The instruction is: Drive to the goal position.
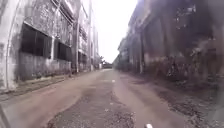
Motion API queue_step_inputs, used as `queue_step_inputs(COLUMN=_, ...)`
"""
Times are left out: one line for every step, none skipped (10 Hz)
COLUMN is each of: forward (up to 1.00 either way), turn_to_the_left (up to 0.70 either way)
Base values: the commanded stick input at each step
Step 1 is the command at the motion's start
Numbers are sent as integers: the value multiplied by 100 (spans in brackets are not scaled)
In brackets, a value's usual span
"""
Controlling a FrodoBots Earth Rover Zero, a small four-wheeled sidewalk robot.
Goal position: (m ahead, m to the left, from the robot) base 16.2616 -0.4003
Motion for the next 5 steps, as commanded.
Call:
queue_step_inputs(forward=70, turn_to_the_left=0)
queue_step_inputs(forward=70, turn_to_the_left=0)
queue_step_inputs(forward=70, turn_to_the_left=0)
queue_step_inputs(forward=70, turn_to_the_left=0)
queue_step_inputs(forward=70, turn_to_the_left=0)
